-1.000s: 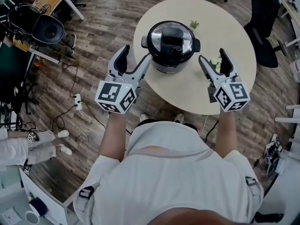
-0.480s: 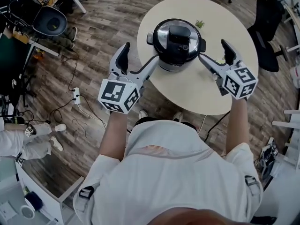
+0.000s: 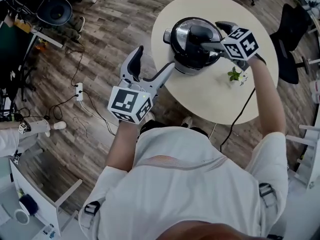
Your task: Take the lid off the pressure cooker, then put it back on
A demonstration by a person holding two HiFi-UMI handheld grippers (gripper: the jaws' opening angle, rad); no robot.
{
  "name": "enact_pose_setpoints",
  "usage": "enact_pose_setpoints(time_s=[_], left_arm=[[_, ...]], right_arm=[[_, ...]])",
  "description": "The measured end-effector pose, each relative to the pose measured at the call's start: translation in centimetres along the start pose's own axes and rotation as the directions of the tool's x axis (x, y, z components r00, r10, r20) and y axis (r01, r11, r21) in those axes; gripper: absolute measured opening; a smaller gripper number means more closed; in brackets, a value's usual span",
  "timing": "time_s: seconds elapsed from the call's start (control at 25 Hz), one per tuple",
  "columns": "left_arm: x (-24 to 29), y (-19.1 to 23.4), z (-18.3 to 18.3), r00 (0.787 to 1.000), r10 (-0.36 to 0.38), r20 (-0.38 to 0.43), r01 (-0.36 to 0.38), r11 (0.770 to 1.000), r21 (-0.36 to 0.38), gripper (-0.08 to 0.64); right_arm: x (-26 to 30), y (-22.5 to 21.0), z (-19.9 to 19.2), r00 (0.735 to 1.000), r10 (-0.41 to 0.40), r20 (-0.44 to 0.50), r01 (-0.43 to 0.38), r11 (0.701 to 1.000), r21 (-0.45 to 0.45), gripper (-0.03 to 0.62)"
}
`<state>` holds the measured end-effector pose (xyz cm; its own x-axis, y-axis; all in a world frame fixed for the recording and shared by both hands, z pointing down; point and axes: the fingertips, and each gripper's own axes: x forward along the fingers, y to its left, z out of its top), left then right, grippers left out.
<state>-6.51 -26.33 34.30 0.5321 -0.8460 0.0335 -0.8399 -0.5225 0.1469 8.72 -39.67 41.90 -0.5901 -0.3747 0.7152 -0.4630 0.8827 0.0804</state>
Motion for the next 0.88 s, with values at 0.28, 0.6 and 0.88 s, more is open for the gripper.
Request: enact_pose_setpoints(time_s=[0.28, 0.6, 0.88], left_arm=[[-0.9, 1.6, -1.6, 1.000, 0.026, -0.015, -0.027, 0.999, -0.032, 0.413], [-1.8, 2.8, -1.9, 0.999, 0.040, -0.021, -0.041, 0.998, -0.038, 0.413], [-1.5, 3.0, -2.6, 0.998, 0.023, -0.050, -0.025, 0.999, -0.041, 0.413]], right_arm=[[6.5, -1.1, -2.4, 0.936, 0.119, -0.331, -0.160, 0.982, -0.098, 0.474], [8.8, -0.9, -3.0, 0.879, 0.187, -0.439, -0.232, 0.971, -0.051, 0.471], [9.0, -0.5, -3.4, 0.856, 0.190, -0.481, -0.264, 0.960, -0.090, 0.391]])
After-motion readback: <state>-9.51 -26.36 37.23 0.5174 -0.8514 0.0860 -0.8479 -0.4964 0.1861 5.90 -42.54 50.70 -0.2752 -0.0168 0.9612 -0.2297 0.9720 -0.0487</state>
